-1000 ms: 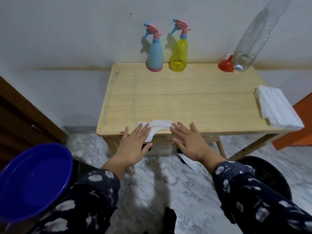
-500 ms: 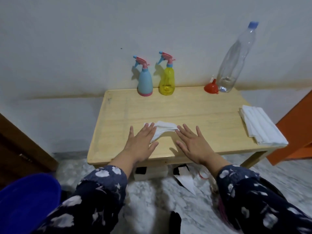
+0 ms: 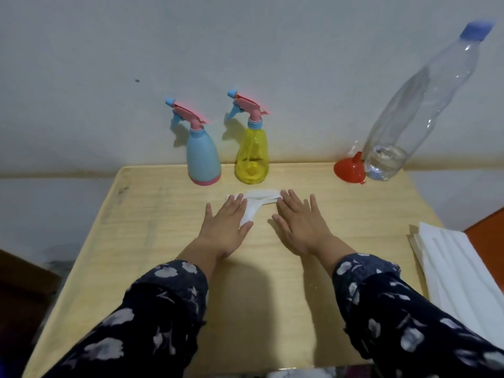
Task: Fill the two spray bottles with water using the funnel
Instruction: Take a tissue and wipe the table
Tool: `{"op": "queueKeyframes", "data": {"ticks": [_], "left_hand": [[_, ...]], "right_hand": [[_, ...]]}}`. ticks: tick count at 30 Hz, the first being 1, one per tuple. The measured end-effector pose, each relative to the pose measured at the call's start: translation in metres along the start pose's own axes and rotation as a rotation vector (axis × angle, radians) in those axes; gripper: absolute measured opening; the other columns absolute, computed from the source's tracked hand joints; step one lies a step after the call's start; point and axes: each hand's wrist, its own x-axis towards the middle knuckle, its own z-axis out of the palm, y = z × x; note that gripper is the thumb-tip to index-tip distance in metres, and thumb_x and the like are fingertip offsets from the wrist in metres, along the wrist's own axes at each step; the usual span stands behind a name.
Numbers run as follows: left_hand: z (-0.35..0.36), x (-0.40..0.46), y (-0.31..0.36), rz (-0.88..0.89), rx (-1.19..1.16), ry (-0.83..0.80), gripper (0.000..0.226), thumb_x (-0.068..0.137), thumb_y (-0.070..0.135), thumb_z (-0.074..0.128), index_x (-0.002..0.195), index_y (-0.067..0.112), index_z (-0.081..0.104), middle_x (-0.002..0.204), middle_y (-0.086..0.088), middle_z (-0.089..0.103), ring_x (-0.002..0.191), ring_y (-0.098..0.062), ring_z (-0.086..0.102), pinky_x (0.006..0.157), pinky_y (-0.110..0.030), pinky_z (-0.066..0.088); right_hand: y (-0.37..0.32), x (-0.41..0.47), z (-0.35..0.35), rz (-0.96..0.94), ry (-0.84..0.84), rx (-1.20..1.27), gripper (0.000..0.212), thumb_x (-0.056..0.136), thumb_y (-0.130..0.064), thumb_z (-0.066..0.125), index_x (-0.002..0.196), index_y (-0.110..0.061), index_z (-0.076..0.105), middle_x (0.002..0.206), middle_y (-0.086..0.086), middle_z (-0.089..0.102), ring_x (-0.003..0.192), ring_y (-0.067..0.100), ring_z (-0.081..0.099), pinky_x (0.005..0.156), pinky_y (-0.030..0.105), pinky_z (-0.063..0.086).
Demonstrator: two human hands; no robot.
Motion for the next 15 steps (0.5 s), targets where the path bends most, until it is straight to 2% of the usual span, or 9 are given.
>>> {"op": "queueKeyframes", "data": {"ticks": [2, 4, 6, 8, 10, 11, 13, 15], "left_hand": [[-0.002, 0.019, -0.002, -0.023, -0.008, -0.012, 0.061, 0.103, 0.046, 0.018, 0.155, 0.021, -0.001, 0.162, 0.007, -0.011, 0.149, -0.011, -0.011, 0.118, -0.054, -0.004], [-0.002, 0.032, -0.003, -0.057, -0.025, 0.025, 0.058, 0.103, 0.046, 0.020, 0.155, 0.022, 0.010, 0.163, 0.008, -0.002, 0.149, -0.011, -0.006, 0.118, -0.054, -0.003], [-0.001, 0.042, -0.005, -0.083, -0.044, 0.154, 0.049, 0.102, 0.042, 0.028, 0.146, 0.023, 0.034, 0.161, 0.007, 0.018, 0.149, -0.013, 0.006, 0.119, -0.053, 0.002], [0.002, 0.047, -0.006, -0.066, -0.020, 0.329, 0.037, 0.097, 0.038, 0.039, 0.127, 0.021, 0.053, 0.148, 0.002, 0.042, 0.145, -0.018, 0.025, 0.116, -0.054, 0.013], [0.007, 0.048, -0.004, -0.029, -0.017, 0.466, 0.037, 0.088, 0.035, 0.042, 0.112, 0.013, 0.060, 0.123, -0.005, 0.061, 0.129, -0.026, 0.049, 0.108, -0.057, 0.029], [0.010, 0.049, -0.004, -0.028, -0.033, 0.492, 0.042, 0.085, 0.035, 0.040, 0.111, 0.010, 0.062, 0.117, -0.007, 0.064, 0.123, -0.028, 0.056, 0.104, -0.058, 0.034], [0.017, 0.051, -0.002, -0.061, -0.040, 0.449, 0.056, 0.087, 0.037, 0.033, 0.128, 0.008, 0.058, 0.130, -0.011, 0.061, 0.128, -0.028, 0.053, 0.104, -0.060, 0.034], [0.023, 0.052, -0.001, -0.114, -0.022, 0.325, 0.059, 0.097, 0.039, 0.023, 0.148, 0.013, 0.036, 0.156, -0.007, 0.033, 0.145, -0.022, 0.027, 0.113, -0.059, 0.018]], "right_hand": [[0.008, 0.020, 0.002, -0.014, -0.012, 0.013, 0.085, 0.085, -0.058, -0.006, 0.150, -0.010, 0.022, 0.162, 0.001, 0.008, 0.149, 0.017, 0.002, 0.117, 0.053, 0.000], [0.012, 0.033, 0.004, -0.019, 0.000, 0.071, 0.083, 0.086, -0.057, -0.003, 0.146, -0.010, 0.032, 0.160, 0.002, 0.017, 0.149, 0.018, 0.008, 0.117, 0.053, 0.002], [0.016, 0.041, 0.006, -0.011, 0.084, 0.150, 0.072, 0.091, -0.053, 0.003, 0.135, -0.012, 0.043, 0.151, 0.004, 0.036, 0.145, 0.021, 0.020, 0.115, 0.053, 0.007], [0.018, 0.046, 0.008, -0.023, 0.143, 0.205, 0.057, 0.096, -0.046, 0.014, 0.132, -0.012, 0.043, 0.142, 0.004, 0.045, 0.142, 0.022, 0.028, 0.114, 0.052, 0.010], [0.018, 0.049, 0.012, -0.051, 0.111, 0.221, 0.058, 0.099, -0.045, 0.015, 0.143, -0.013, 0.034, 0.152, 0.004, 0.035, 0.146, 0.019, 0.019, 0.116, 0.052, 0.007], [0.019, 0.051, 0.014, -0.052, 0.069, 0.215, 0.058, 0.100, -0.045, 0.015, 0.148, -0.014, 0.028, 0.157, 0.002, 0.025, 0.148, 0.017, 0.012, 0.117, 0.052, 0.004], [0.019, 0.054, 0.019, -0.020, -0.001, 0.198, 0.058, 0.102, -0.044, 0.013, 0.153, -0.016, 0.016, 0.161, -0.001, 0.010, 0.149, 0.013, 0.001, 0.117, 0.053, -0.003], [0.018, 0.057, 0.021, 0.021, -0.032, 0.181, 0.059, 0.101, -0.045, 0.010, 0.154, -0.017, 0.010, 0.162, -0.003, 0.002, 0.149, 0.011, -0.006, 0.115, 0.056, -0.009]]}}
